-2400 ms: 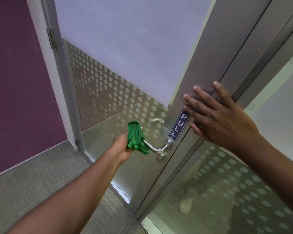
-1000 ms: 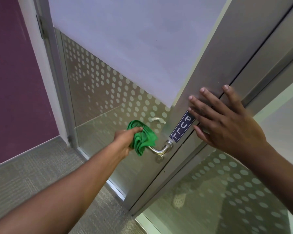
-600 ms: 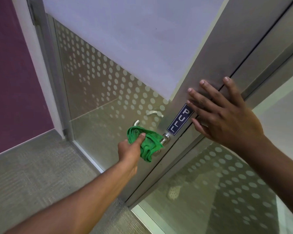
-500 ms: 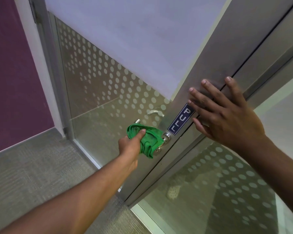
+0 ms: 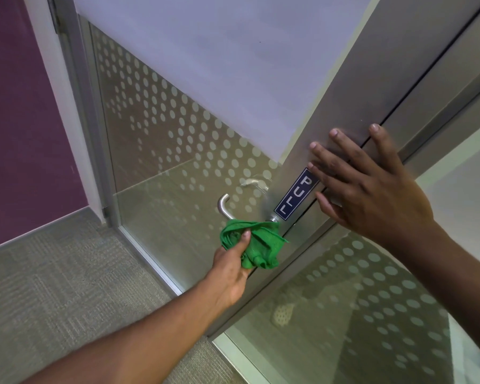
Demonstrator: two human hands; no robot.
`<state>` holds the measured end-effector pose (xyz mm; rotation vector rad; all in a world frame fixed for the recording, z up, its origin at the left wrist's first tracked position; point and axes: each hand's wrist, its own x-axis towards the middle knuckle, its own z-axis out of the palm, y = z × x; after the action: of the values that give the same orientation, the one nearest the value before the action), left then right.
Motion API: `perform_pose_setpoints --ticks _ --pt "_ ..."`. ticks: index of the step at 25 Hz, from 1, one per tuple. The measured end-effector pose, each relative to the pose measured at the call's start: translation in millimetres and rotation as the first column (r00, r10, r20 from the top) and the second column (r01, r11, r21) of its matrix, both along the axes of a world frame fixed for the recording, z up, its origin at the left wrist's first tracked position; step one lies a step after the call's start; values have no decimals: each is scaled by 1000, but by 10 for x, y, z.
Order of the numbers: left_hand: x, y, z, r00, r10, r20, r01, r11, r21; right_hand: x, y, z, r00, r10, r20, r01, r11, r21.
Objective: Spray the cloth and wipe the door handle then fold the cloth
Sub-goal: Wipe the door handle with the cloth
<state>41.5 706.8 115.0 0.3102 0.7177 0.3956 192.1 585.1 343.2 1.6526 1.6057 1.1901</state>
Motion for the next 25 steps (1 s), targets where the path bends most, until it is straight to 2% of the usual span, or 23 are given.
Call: perform_pose_setpoints --ticks 4,6,8,10,13,16,20,22,25 --pt "-57 -89 82 997 -71 16 72 997 -28 -8 2 -14 1000 2 -2 -2 1000 2" --pt "22 -142 154 997 -31 -71 32 999 23 -15 11 -9 1000 2 -5 -2 1000 2" --pt "162 -237 241 975 38 -218 -15 994 107 -15 12 2 1000 2 0 -2 1000 -2" --pt "281 -338 334 954 105 -280 -62 985 159 -18 7 8 1000 1 -7 -1 1000 -11" --pt "318 -357 350 948 166 -273 -111 972 206 -27 6 5 1000 4 -23 -4 1000 -7" --pt "196 -283 285 941 163 -296 -84 961 263 -33 11 6 999 13 -36 -13 1000 3" --pt "-12 89 312 911 250 -326 -115 917 383 -20 9 13 1000 17 -21 -17 1000 -6" --pt "-61 484 322 860 303 -410 -70 867 494 -19 7 9 999 24 -27 -24 1000 0" --pt "-18 1045 423 833 252 -493 121 786 606 -4 -3 -8 998 36 -41 -36 999 4"
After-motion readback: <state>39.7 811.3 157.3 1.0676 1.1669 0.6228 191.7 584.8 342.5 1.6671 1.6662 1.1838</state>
